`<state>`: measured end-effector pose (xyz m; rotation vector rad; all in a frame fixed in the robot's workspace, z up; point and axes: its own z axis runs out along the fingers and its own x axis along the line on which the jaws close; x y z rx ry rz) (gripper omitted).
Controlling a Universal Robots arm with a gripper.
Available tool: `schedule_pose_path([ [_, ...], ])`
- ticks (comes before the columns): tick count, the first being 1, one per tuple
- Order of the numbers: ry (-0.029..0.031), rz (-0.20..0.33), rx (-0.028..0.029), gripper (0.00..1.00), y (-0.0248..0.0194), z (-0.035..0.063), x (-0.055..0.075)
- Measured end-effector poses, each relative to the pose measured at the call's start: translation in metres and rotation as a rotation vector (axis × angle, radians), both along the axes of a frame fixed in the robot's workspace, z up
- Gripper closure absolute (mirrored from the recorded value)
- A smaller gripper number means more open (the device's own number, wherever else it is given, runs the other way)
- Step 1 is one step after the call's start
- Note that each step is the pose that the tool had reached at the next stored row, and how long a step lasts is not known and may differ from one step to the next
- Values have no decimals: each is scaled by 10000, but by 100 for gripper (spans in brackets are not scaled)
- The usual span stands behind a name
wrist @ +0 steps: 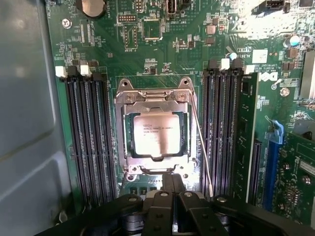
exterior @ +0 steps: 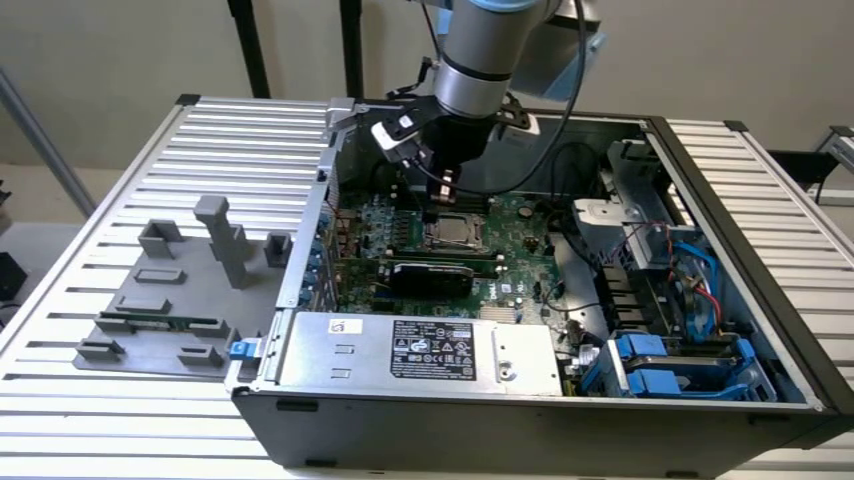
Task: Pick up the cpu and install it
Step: 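Close the cpu cover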
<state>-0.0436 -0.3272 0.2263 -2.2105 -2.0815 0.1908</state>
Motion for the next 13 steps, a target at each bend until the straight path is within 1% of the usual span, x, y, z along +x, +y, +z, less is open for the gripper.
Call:
schedule_pose_path([
  [5, -1, 1, 0, 89, 11, -91, 0],
  [13, 0, 0, 0, 89, 12, -226, 0],
])
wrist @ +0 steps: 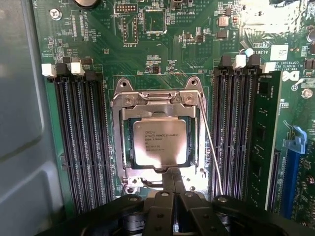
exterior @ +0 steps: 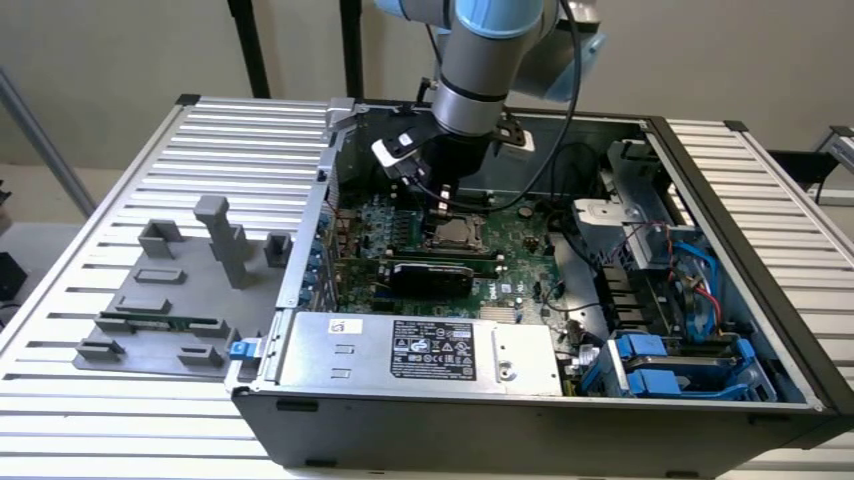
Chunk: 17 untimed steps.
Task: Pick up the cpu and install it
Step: 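Close the cpu cover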
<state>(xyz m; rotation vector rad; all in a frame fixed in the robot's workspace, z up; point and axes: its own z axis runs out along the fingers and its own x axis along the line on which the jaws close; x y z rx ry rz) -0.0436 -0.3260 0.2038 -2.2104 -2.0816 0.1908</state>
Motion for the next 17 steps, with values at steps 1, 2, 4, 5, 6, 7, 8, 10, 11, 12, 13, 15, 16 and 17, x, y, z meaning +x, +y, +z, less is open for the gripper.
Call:
schedule_pose_path([
  [1, 0, 0, -1, 89, 0, -8, 0],
  [2, 1, 0, -2, 89, -1, -11, 0],
  [4, 2, 0, -3, 89, -1, -11, 0],
  [5, 0, 0, 0, 89, 0, -7, 0],
  [6, -2, -1, 4, 89, 0, 14, 0],
  [7, 2, -1, 0, 89, 0, 48, -1],
  [8, 1, 0, 3, 89, 0, 92, -2],
  [10, 1, -2, 4, 89, -3, 179, -17],
  [11, 1, 0, 10, 89, -4, 223, -34],
  [12, 2, 0, 16, 89, -6, 256, -55],
  [13, 2, -1, 31, 89, -7, 277, -81],
  [15, 1, 0, 67, 89, -8, 298, -148],
  [16, 1, -1, 78, 89, -8, 303, -184],
  [17, 1, -3, 83, 89, -8, 306, -219],
])
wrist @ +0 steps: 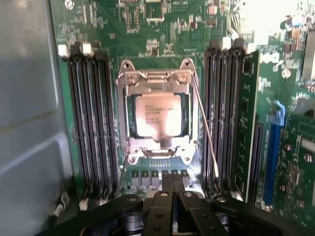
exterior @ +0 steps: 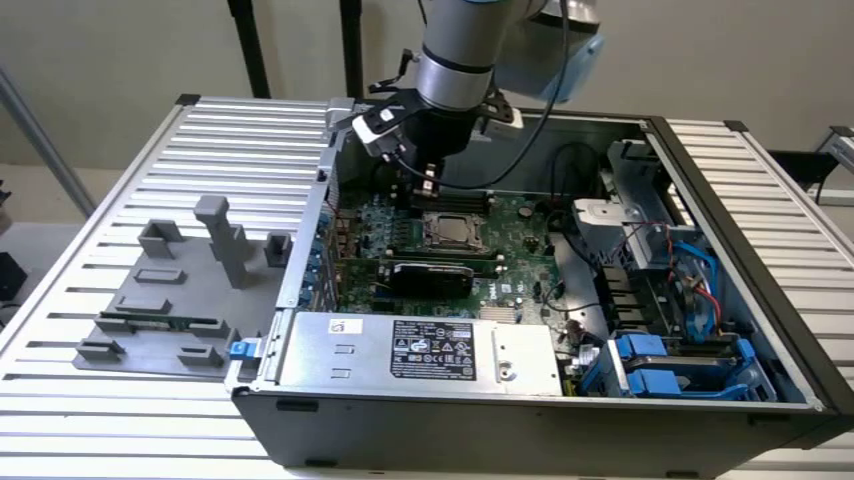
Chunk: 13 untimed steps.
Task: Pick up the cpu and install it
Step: 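Close the cpu cover, then install the first cpu locking lever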
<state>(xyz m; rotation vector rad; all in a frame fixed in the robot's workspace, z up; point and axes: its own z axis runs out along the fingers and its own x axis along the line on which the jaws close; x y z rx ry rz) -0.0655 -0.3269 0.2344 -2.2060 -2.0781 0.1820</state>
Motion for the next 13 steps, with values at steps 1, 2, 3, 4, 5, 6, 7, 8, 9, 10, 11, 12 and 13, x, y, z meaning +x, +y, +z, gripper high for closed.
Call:
schedule_pose_path([
  [1, 0, -4, 6, 89, 0, 1, -37],
  [2, 0, -13, 9, 89, 0, 1, -72],
  [3, 1, -26, 11, 89, 0, 2, -106],
  [4, 1, -41, 15, 89, 0, 2, -138],
  [5, 1, -63, 23, 89, 0, 2, -172],
  [6, 0, -90, 37, 89, 0, 2, -200],
  [7, 0, -130, 56, 89, 0, 2, -222],
  [8, -1, -174, 84, 89, 0, 4, -233],
  [9, 0, -231, 121, 89, 0, 6, -240],
  [10, -1, -284, 162, 89, 0, 8, -245],
  [11, -1, -342, 208, 89, 0, 10, -249],
  [12, -3, -401, 258, 89, 0, 11, -251],
  [13, -6, -472, 311, 89, 0, 12, -253],
])
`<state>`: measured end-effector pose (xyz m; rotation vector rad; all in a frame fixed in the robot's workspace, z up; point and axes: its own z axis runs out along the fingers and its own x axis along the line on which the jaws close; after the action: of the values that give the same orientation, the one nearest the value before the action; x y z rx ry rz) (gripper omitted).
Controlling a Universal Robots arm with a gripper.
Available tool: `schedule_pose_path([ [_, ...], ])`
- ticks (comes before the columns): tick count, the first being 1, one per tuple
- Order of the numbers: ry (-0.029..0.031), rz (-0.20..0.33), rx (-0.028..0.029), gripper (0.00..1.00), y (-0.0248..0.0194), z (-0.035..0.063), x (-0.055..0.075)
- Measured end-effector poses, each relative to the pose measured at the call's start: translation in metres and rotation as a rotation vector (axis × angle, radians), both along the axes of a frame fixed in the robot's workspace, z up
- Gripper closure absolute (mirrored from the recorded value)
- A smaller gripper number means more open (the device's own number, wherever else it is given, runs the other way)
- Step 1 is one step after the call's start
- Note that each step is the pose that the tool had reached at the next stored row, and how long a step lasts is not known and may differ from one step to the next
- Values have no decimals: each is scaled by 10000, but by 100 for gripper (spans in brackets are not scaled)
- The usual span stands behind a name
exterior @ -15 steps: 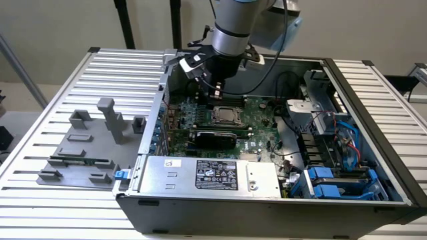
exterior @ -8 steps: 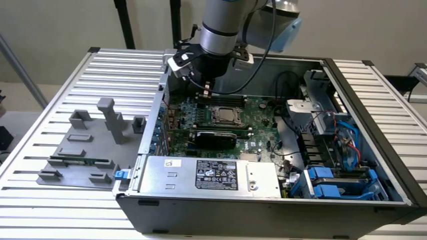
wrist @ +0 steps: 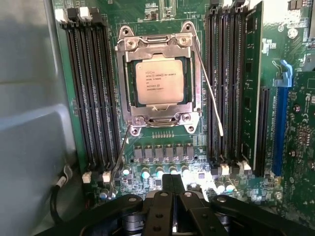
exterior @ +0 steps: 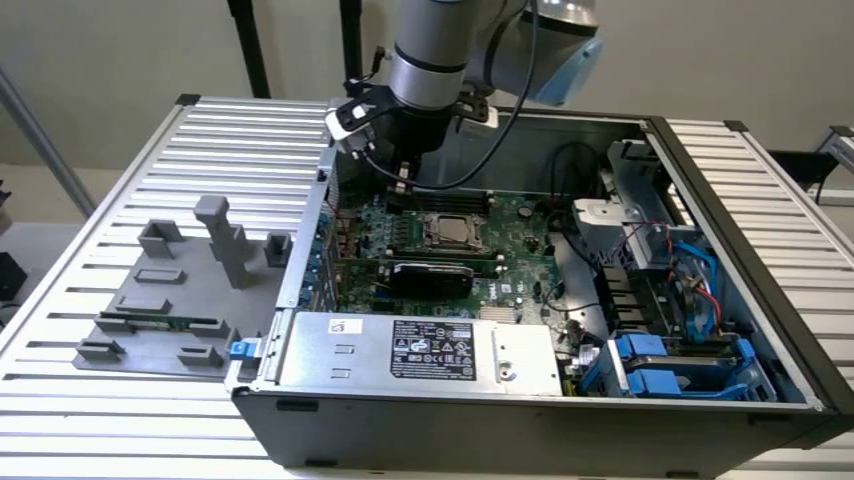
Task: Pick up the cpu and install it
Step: 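Install the first cpu locking lever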
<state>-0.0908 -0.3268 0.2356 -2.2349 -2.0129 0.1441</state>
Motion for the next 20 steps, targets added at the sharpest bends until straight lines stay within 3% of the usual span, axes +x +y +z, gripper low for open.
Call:
schedule_pose_path([
  [10, -17, -694, 518, 89, 0, 12, -2],
  [17, -10, -837, 790, 89, 0, 103, -2],
  [19, -6, -874, 920, 89, -2, 128, -3],
  [20, -3, -897, 1020, 89, -4, 135, -8],
])
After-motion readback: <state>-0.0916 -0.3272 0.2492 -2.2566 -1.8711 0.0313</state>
